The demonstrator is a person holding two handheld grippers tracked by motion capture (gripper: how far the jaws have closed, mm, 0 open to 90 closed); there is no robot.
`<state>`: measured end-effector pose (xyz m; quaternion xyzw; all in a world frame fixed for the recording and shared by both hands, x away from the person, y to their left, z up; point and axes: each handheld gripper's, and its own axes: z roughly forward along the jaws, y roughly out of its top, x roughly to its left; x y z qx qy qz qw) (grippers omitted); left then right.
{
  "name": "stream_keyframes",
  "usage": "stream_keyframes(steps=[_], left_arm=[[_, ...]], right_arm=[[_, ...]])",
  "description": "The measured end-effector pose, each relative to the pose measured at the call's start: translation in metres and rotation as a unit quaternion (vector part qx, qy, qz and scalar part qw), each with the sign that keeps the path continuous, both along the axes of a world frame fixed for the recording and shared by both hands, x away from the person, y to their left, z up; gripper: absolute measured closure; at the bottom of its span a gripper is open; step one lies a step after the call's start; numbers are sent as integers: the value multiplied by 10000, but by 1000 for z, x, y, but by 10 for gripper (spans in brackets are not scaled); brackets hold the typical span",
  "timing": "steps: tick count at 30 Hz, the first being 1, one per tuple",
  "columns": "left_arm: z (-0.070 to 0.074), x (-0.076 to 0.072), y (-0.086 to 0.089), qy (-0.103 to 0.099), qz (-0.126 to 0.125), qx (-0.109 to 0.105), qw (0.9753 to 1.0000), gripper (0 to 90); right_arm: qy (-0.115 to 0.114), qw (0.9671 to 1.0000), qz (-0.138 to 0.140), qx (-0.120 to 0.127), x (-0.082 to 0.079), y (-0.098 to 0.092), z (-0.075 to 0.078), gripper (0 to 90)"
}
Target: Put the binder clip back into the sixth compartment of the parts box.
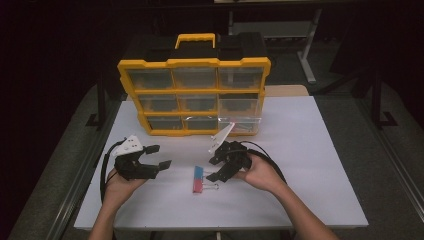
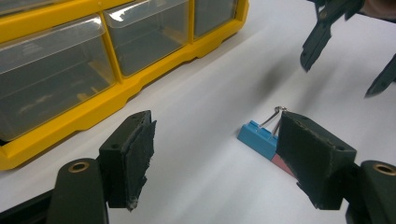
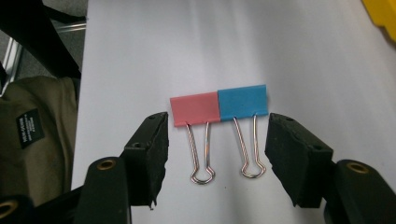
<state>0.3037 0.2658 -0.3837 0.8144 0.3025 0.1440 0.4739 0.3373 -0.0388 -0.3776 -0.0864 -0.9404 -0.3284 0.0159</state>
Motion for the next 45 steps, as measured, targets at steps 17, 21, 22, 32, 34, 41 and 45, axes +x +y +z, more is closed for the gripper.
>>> stream_keyframes(steps=[17, 21, 22, 32, 34, 41, 45], left_arm=[[0, 0, 0, 28, -4, 5, 10000, 273], [0, 0, 0, 18, -8, 14, 10000, 273], [0, 0, 0, -4, -7, 8, 10000, 273], [0, 0, 0, 16, -5, 17, 10000, 273], [0, 0, 0, -10, -3, 16, 10000, 273], [0, 1, 0, -3, -9, 24, 10000, 273], [0, 1, 2, -5, -18, 53, 10000, 273]], right_arm=[[333, 9994, 47, -68, -11, 21, -43, 384], [333, 9994, 73, -92, -13, 25, -51, 387], [339, 9994, 73, -92, -13, 26, -53, 388], [327, 9993, 167, -77, -21, 30, -60, 390], [338, 9992, 200, -43, -22, 30, -61, 393], [367, 9989, 292, -70, -26, 32, -60, 408], [297, 9993, 218, -95, -24, 32, -59, 406]])
